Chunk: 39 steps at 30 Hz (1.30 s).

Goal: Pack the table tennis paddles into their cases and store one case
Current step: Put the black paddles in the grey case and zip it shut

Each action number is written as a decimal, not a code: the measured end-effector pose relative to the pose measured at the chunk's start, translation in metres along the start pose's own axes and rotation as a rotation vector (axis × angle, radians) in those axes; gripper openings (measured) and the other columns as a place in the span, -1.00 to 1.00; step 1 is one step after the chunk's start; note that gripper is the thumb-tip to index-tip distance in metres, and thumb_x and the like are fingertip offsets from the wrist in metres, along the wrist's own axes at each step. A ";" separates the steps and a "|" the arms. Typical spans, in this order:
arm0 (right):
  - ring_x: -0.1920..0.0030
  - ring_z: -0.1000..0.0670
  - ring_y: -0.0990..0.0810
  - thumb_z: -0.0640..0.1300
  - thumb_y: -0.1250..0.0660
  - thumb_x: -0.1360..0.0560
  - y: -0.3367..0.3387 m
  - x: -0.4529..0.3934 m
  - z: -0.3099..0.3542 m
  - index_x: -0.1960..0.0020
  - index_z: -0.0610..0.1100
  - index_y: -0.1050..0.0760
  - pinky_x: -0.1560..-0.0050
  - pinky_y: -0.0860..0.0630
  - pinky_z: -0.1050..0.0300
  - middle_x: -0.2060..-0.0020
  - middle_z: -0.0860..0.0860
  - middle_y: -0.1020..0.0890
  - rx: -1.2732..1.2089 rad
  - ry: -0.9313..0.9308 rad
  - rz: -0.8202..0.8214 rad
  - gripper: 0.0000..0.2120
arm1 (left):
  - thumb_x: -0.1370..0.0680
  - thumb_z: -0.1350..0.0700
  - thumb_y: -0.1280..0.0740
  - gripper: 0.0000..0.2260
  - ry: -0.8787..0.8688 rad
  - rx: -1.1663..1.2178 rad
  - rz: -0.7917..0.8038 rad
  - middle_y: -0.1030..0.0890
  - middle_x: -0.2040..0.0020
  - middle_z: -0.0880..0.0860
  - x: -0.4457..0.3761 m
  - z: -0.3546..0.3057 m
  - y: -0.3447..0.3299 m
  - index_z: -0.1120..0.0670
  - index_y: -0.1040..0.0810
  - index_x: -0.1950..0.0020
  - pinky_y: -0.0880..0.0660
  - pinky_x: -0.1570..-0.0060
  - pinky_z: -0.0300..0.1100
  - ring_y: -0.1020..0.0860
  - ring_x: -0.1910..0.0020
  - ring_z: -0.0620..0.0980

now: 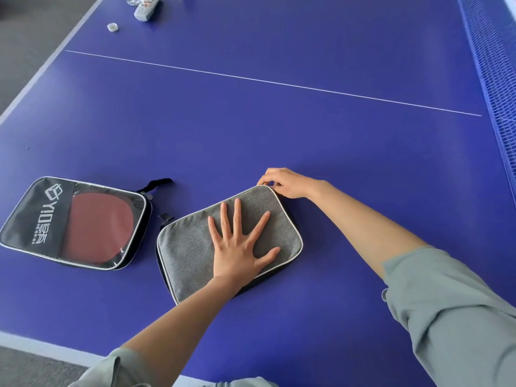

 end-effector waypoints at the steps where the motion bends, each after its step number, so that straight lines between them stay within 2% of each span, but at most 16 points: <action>1: 0.05 0.10 -0.48 -0.23 -0.22 -0.58 0.001 0.000 0.000 -0.19 -0.10 -0.51 -0.01 -0.48 0.16 -0.11 -0.04 -0.49 0.015 -0.003 -0.004 -0.78 | -0.41 -0.49 0.06 -0.34 0.000 0.002 -0.005 0.05 -0.56 0.16 0.000 0.000 0.000 -0.35 0.05 -0.47 0.10 -0.42 0.34 0.14 -0.52 0.27; 5: 0.08 0.04 -0.50 -0.22 -0.27 -0.55 0.006 0.001 -0.003 0.00 -0.17 -0.52 0.04 -0.45 0.19 -0.08 -0.06 -0.48 0.081 -0.035 -0.084 -0.93 | -0.41 -0.49 0.07 -0.34 0.000 -0.001 -0.020 0.04 -0.56 0.16 0.000 0.000 -0.001 -0.34 0.04 -0.48 0.10 -0.41 0.34 0.14 -0.52 0.27; 8: 0.15 -0.03 -0.52 -0.22 -0.26 -0.56 0.009 0.006 0.001 0.15 -0.17 -0.46 0.11 -0.48 0.09 0.06 -0.07 -0.51 0.114 -0.051 -0.141 -0.89 | -0.41 -0.49 0.07 -0.34 0.004 0.002 -0.002 0.06 -0.56 0.16 -0.001 0.000 0.000 -0.34 0.05 -0.47 0.12 -0.41 0.34 0.16 -0.52 0.27; 12: 0.21 -0.14 -0.50 -0.25 -0.21 -0.57 0.005 0.025 0.000 0.19 -0.25 -0.38 0.23 -0.47 -0.07 0.21 -0.12 -0.54 0.146 -0.042 -0.162 -0.84 | -0.41 -0.49 0.07 -0.34 0.016 -0.002 0.003 0.05 -0.57 0.15 0.000 0.000 0.000 -0.35 0.04 -0.47 0.11 -0.41 0.35 0.15 -0.52 0.28; 20: 0.31 -0.08 -0.40 -0.24 -0.19 -0.57 -0.022 0.072 -0.006 0.23 -0.13 -0.24 0.32 -0.37 -0.02 0.31 -0.05 -0.47 0.168 -0.083 -0.329 -0.78 | -0.40 -0.50 0.10 -0.34 0.021 -0.013 0.030 0.12 -0.57 0.14 0.001 -0.001 0.004 -0.35 0.11 -0.47 0.10 -0.39 0.36 0.16 -0.52 0.28; 24: 0.34 -0.10 -0.40 -0.21 -0.18 -0.58 -0.021 0.075 -0.012 0.20 -0.19 -0.31 0.34 -0.37 -0.05 0.35 -0.05 -0.48 0.114 -0.138 -0.317 -0.82 | -0.39 -0.50 0.10 -0.34 0.009 -0.002 0.059 0.12 -0.57 0.13 0.002 -0.002 0.006 -0.37 0.12 -0.46 0.10 -0.39 0.34 0.14 -0.51 0.29; 28: 0.42 0.08 -0.43 -0.20 -0.21 -0.57 -0.021 0.078 -0.023 0.22 -0.11 -0.36 0.38 -0.36 0.17 0.43 0.04 -0.51 -0.041 -0.193 -0.301 -0.81 | -0.38 -0.51 0.13 -0.33 -0.011 0.009 0.106 0.18 -0.56 0.11 0.003 0.000 0.007 -0.38 0.16 -0.45 0.14 -0.38 0.36 0.19 -0.50 0.29; 30: 0.42 0.09 -0.49 -0.19 -0.23 -0.56 -0.020 0.081 -0.030 0.22 -0.11 -0.39 0.34 -0.43 0.18 0.42 0.05 -0.55 -0.112 -0.226 -0.325 -0.82 | -0.35 -0.52 0.12 -0.31 -0.019 0.038 0.137 0.22 -0.56 0.10 0.002 -0.002 0.008 -0.38 0.16 -0.45 0.20 -0.36 0.40 0.26 -0.49 0.29; 34: 0.41 0.06 -0.54 -0.19 -0.26 -0.55 -0.019 0.075 -0.031 0.21 -0.09 -0.41 0.29 -0.52 0.07 0.36 0.02 -0.61 -0.143 -0.228 -0.345 -0.83 | -0.19 -0.60 -0.03 -0.09 -0.063 0.122 0.194 0.34 -0.52 0.14 0.007 -0.010 0.007 -0.34 0.18 -0.47 0.43 -0.27 0.39 0.45 -0.43 0.26; 37: 0.37 0.12 -0.54 -0.18 -0.25 -0.56 -0.018 0.073 -0.028 0.14 -0.08 -0.53 0.28 -0.47 0.25 0.34 0.01 -0.64 -0.109 -0.192 -0.298 -0.86 | -0.15 -0.54 -0.20 0.02 -0.231 0.026 0.203 0.33 -0.53 0.15 0.018 -0.018 0.001 -0.32 0.26 -0.46 0.40 -0.30 0.40 0.44 -0.43 0.29; 39: 0.33 0.11 -0.54 -0.20 -0.23 -0.57 -0.017 0.076 -0.028 0.10 -0.12 -0.59 0.26 -0.42 0.31 0.32 0.00 -0.63 -0.072 -0.178 -0.278 -0.83 | -0.20 -0.46 -0.24 -0.02 -0.201 0.013 0.166 0.23 -0.56 0.14 0.017 -0.017 0.001 -0.34 0.24 -0.46 0.29 -0.32 0.43 0.36 -0.46 0.31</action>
Point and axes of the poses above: each hand's wrist, its own x-axis away from the middle knuckle, its own y-axis out of the back of the hand, z = x × y, the point moved 5 cm from there along -x, towards the middle knuckle
